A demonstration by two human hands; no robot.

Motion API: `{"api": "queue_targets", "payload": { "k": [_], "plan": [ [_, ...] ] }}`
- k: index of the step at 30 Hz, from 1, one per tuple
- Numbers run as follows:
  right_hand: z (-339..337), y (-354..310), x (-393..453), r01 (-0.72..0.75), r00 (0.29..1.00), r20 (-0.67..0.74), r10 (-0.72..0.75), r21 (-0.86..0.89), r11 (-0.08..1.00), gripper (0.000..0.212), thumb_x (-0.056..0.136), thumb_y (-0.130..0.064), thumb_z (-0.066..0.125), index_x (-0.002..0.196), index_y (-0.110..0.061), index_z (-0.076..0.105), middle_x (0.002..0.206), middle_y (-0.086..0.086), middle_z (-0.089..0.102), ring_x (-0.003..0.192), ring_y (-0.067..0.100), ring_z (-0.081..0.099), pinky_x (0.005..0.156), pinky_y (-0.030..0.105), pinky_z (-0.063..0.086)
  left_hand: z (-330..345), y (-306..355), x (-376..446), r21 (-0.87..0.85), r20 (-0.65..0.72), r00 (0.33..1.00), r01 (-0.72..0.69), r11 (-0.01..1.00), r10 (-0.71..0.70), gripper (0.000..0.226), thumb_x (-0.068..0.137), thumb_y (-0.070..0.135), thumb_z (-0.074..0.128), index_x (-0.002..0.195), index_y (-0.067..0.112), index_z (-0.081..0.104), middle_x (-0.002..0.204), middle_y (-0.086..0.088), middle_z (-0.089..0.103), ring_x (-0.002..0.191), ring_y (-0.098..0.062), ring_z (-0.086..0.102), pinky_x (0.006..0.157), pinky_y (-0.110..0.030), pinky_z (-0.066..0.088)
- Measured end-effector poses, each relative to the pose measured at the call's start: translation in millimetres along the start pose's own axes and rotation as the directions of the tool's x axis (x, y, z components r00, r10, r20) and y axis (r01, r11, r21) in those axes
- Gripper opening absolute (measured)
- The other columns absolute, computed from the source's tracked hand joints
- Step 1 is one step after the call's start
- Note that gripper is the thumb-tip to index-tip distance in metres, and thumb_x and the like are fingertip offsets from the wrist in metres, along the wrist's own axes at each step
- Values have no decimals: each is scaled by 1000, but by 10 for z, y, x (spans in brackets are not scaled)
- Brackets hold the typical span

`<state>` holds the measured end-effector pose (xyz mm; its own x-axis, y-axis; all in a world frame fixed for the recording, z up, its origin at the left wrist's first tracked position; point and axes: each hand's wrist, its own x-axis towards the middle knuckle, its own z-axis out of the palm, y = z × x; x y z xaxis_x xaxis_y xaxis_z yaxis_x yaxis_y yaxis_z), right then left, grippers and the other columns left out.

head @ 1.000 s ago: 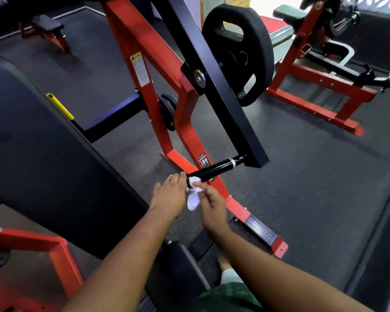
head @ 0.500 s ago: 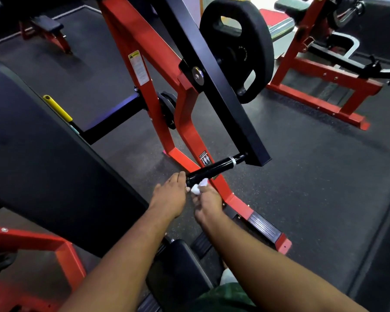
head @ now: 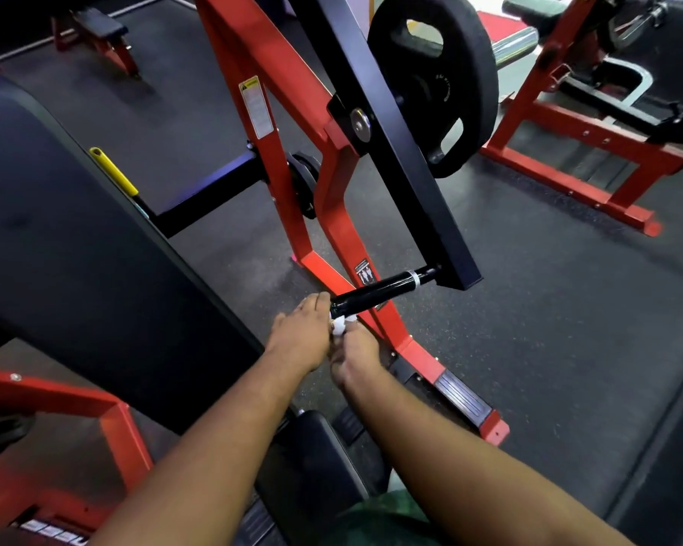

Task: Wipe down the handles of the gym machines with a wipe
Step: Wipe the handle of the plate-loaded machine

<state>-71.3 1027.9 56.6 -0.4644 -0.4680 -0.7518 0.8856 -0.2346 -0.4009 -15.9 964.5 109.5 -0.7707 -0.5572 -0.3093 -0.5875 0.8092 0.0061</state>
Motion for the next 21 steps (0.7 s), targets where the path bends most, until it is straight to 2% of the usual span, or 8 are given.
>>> {"api": "queue_targets", "payload": {
  "k": [4,6,8,10,12,15,18,21],
  "plan": [
    [-309,-141,-157,109,977,206,-49,-292,950,26,98,0,48,96,-9,72,89,11,75,73,18,66,66,29,50,22,-26,7,-8,8,1000,-1,1000,2,55,107,26,47,155,18,21,161,-1,32,144,-23,42,102,-49,42],
    [-581,-404,-111,279,954,252,-165,-533,799,25,98,-2,53,93,-12,75,91,14,76,78,25,68,69,34,54,26,-21,10,-23,12,1000,0,1000,1,54,108,28,46,155,17,21,161,-2,32,144,-23,42,103,-50,43],
    [-745,-739,-49,500,857,289,-426,-668,551,23,97,-12,56,92,-21,76,91,12,76,82,23,68,75,42,56,37,-13,2,-41,-1,1000,1,999,-1,50,110,33,41,153,17,23,158,-2,36,140,-23,45,103,-51,44],
    [-729,-1093,13,626,671,311,-673,-724,289,26,99,-17,54,99,-31,76,95,-2,75,84,10,66,80,30,54,34,-10,-9,-49,-12,1000,4,999,-5,49,110,37,38,153,16,24,157,-4,38,139,-24,46,104,-53,45],
    [-632,-1359,138,618,522,428,-737,-786,-19,34,101,-9,49,120,-25,72,109,-4,72,94,9,64,79,20,48,30,-12,-6,-41,-3,1000,5,999,-5,52,111,38,36,155,15,22,159,-5,35,141,-25,44,105,-53,44],
    [-542,-1327,414,394,611,590,-528,-805,-443,40,100,-2,41,127,-22,61,132,10,62,118,35,59,83,40,52,30,-6,-14,-40,2,1000,9,999,-9,53,111,38,35,156,15,21,160,-5,35,143,-25,42,105,-53,44],
    [-492,-910,399,425,655,626,-424,-768,-479,43,101,-2,45,138,-21,57,155,11,46,139,32,48,106,48,49,39,3,-23,-54,-5,1000,21,998,-21,52,110,38,36,156,16,22,161,-5,35,143,-25,42,106,-53,43],
    [-425,-620,91,692,519,795,-315,-607,-391,47,98,6,48,138,-15,61,149,10,54,142,22,44,119,41,37,69,-10,-11,-74,-3,1000,23,997,-23,55,111,38,35,159,17,18,167,-4,25,151,-23,33,110,-54,40]
  ]
}}
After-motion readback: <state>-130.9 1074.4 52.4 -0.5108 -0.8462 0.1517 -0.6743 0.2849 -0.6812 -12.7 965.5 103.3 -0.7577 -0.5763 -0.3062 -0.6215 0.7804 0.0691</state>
